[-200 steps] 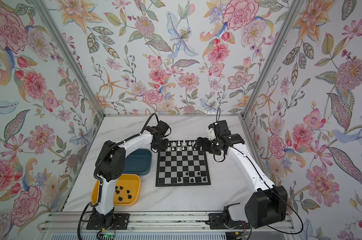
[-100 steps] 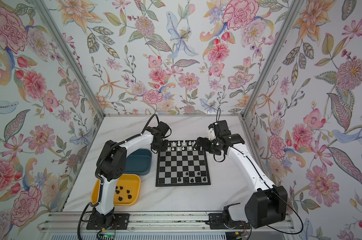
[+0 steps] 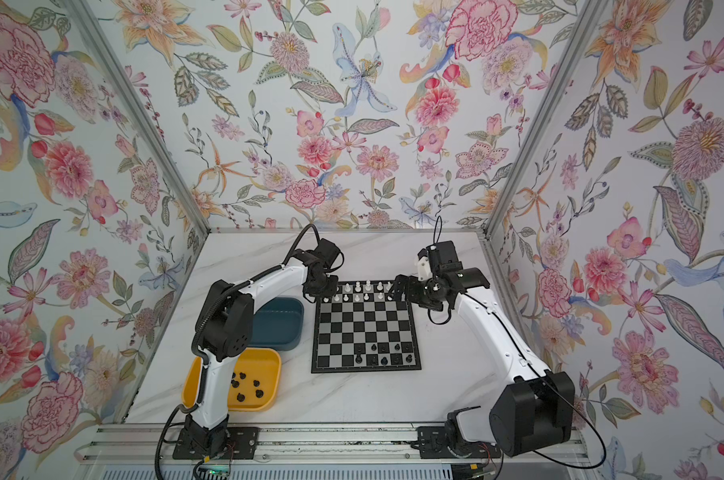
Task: Set up the chess pieces on the board
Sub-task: 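Move the open left gripper back over the empty teal tub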
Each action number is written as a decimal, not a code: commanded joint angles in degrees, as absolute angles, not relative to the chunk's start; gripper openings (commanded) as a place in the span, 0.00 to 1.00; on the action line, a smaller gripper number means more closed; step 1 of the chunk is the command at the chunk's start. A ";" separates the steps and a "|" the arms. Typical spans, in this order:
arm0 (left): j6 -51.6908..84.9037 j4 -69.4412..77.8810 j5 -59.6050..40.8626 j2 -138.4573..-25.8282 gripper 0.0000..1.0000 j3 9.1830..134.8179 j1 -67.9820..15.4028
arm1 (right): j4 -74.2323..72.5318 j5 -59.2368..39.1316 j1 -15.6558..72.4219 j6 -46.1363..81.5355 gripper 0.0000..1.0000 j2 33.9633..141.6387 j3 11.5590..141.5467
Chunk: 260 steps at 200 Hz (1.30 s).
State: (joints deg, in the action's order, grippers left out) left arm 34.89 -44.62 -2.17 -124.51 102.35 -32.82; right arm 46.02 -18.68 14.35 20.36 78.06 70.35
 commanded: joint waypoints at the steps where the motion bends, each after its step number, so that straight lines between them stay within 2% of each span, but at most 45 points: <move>1: 34.28 -47.47 -0.08 -124.15 0.35 105.44 -33.02 | 47.01 -19.13 13.96 19.67 0.99 78.66 70.51; 37: 35.11 -49.52 2.19 -119.58 0.33 107.93 -31.65 | 46.77 -19.15 13.92 19.73 0.99 78.82 71.15; 63: 35.44 -51.14 6.11 -112.53 0.33 104.59 -28.55 | 46.49 -19.25 14.05 19.84 0.99 79.11 71.74; 114: 37.50 -45.25 7.69 -95.76 0.34 78.43 -18.79 | 45.18 -19.81 15.03 19.96 0.99 81.06 73.60; 142: 39.29 -40.30 5.39 -91.55 0.34 67.71 -17.72 | 45.16 -20.32 16.31 19.70 0.99 83.58 76.33; 172: 39.30 -35.69 3.37 -93.61 0.33 62.41 -17.43 | 45.42 -20.23 17.60 19.70 0.99 85.84 78.72; 204: 37.80 -30.86 2.40 -100.08 0.33 63.74 -15.41 | 45.37 -19.41 18.68 20.42 0.99 86.97 79.98; 260: 33.78 -28.96 1.42 -116.04 0.32 81.92 -10.87 | 43.99 -16.52 19.67 23.22 0.99 87.01 80.42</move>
State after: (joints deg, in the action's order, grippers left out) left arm 36.47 -31.48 1.93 -111.13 73.54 -12.95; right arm 45.04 -18.55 19.18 21.34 86.28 79.09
